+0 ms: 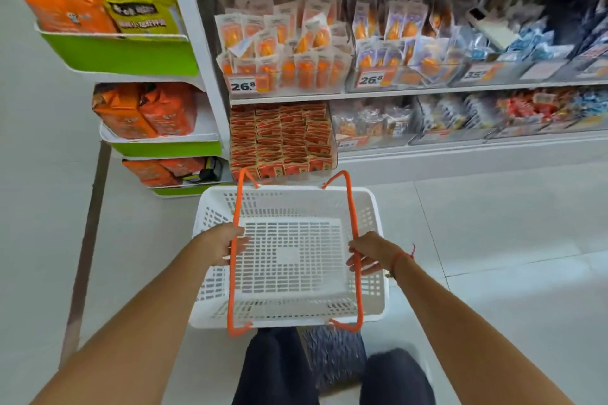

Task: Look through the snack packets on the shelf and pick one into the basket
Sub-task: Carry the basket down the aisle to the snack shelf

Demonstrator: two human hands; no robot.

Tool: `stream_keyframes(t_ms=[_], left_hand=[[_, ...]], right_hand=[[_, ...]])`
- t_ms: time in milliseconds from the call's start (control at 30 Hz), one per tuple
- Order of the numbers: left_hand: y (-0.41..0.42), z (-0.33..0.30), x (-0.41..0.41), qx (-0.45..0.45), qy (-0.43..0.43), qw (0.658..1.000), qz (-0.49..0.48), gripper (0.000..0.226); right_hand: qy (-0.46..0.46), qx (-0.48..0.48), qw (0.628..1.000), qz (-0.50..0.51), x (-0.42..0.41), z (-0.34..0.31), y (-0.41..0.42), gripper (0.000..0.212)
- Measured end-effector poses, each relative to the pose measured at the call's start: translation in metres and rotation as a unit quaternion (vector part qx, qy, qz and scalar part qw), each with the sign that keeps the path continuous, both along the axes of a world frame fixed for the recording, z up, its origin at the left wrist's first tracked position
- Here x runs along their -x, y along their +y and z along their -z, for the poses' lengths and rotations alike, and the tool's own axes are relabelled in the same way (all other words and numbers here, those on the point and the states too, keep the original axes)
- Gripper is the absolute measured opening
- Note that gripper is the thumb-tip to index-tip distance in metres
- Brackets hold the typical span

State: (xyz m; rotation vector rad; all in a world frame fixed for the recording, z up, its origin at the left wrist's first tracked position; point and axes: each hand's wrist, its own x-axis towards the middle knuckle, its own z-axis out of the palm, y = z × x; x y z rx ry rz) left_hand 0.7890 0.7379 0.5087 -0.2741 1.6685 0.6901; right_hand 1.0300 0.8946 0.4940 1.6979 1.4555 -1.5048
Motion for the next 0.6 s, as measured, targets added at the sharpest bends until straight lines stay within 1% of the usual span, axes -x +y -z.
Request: stream_keyframes(t_ms=[100, 200, 267, 367, 500, 600], left_hand=[[0.003, 0.01, 0.006, 0.016, 0.013, 1.0, -0.002, 0.015], [0.004, 0.022, 0.003, 0.039, 0.032, 0.999, -0.005, 0.009], [0.006, 0.033, -0.002, 0.052, 0.048, 0.997, -0.009, 0.012], [0.009, 0.05, -0.014, 0.071, 0.074, 0.995, -0.018, 0.023], [0.017, 0.085, -0.038, 0.092, 0.119, 0.985, -0.081, 0.016], [0.024, 0.109, -0.044, 0.099, 0.124, 0.98, -0.116, 0.03]], right_hand=[[-0.001, 0.011, 1.0, -0.009, 0.008, 0.007, 0.018, 0.022], [-0.002, 0.029, 0.999, -0.037, 0.009, 0.016, 0.035, 0.019], [-0.008, 0.041, 0.997, -0.057, 0.009, 0.027, 0.048, 0.018], [-0.012, 0.066, 0.991, -0.113, 0.01, 0.041, 0.069, 0.017], [-0.022, 0.112, 0.974, -0.198, 0.007, 0.068, 0.097, 0.014], [-0.03, 0.124, 0.964, -0.233, 0.004, 0.092, 0.116, 0.014]])
